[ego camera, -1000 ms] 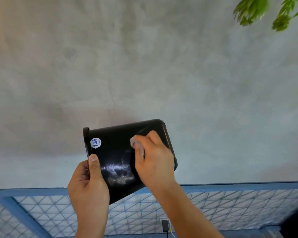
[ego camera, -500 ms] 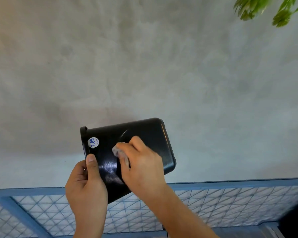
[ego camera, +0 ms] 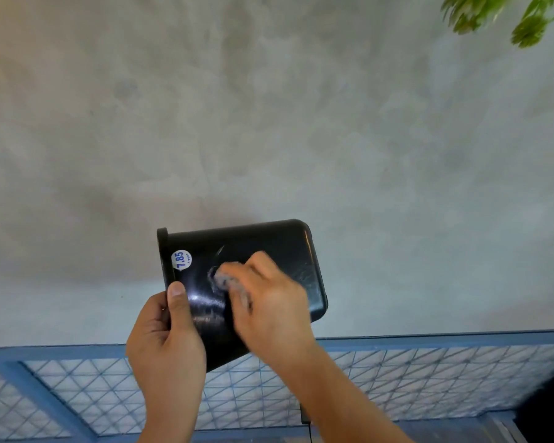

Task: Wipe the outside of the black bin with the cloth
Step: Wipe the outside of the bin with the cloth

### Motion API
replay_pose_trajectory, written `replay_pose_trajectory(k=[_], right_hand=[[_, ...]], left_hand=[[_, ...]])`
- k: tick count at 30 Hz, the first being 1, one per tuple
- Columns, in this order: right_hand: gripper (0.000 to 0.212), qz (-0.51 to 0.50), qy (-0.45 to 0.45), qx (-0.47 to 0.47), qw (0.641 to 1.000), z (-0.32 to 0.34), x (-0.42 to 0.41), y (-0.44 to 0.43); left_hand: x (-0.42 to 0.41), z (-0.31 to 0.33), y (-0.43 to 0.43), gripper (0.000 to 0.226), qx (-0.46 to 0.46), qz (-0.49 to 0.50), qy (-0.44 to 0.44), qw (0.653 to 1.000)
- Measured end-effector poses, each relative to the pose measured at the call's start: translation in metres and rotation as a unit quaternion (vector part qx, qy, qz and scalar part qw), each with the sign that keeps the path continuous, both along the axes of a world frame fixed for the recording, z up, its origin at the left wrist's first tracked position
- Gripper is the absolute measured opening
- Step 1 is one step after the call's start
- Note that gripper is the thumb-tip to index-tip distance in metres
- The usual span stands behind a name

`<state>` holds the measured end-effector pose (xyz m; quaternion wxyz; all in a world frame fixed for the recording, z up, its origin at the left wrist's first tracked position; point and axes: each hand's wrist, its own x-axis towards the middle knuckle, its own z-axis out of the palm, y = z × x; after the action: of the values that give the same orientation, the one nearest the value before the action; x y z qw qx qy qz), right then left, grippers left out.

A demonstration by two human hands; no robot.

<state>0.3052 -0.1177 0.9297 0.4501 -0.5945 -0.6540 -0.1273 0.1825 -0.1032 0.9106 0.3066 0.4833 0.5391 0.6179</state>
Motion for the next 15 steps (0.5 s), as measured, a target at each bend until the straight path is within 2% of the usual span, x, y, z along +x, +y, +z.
replay_pose_trajectory(k=[3,6,8,12,13,15], right_hand=[[0.017,-0.109,0.090,-0.003,0.990,0.009,0.050,0.015],[0.017,-0.181,0.126,-0.004,0.975,0.021,0.075,0.032],[0.017,-0.162,0.107,0.014,0.981,0.025,0.054,0.035],[0.020,-0.002,0.013,0.009,1.000,0.016,-0.021,0.013],[0.020,0.010,0.003,0.004,1.000,0.011,-0.024,0.006],[0.019,-0.032,0.039,0.010,0.999,0.004,-0.002,0.005]], left_hand=[[0.000,0.001,-0.002,0.038,-0.011,-0.009,-0.020,1.000],[0.004,0.003,-0.006,0.038,0.005,-0.019,-0.007,1.000],[0.006,0.002,-0.006,0.039,0.014,-0.021,0.000,1.000],[0.005,0.006,-0.004,0.038,0.014,-0.002,0.001,1.000],[0.005,0.008,-0.003,0.037,0.015,-0.003,-0.004,1.000],[0.003,0.010,-0.004,0.036,0.015,-0.011,-0.015,1.000]])
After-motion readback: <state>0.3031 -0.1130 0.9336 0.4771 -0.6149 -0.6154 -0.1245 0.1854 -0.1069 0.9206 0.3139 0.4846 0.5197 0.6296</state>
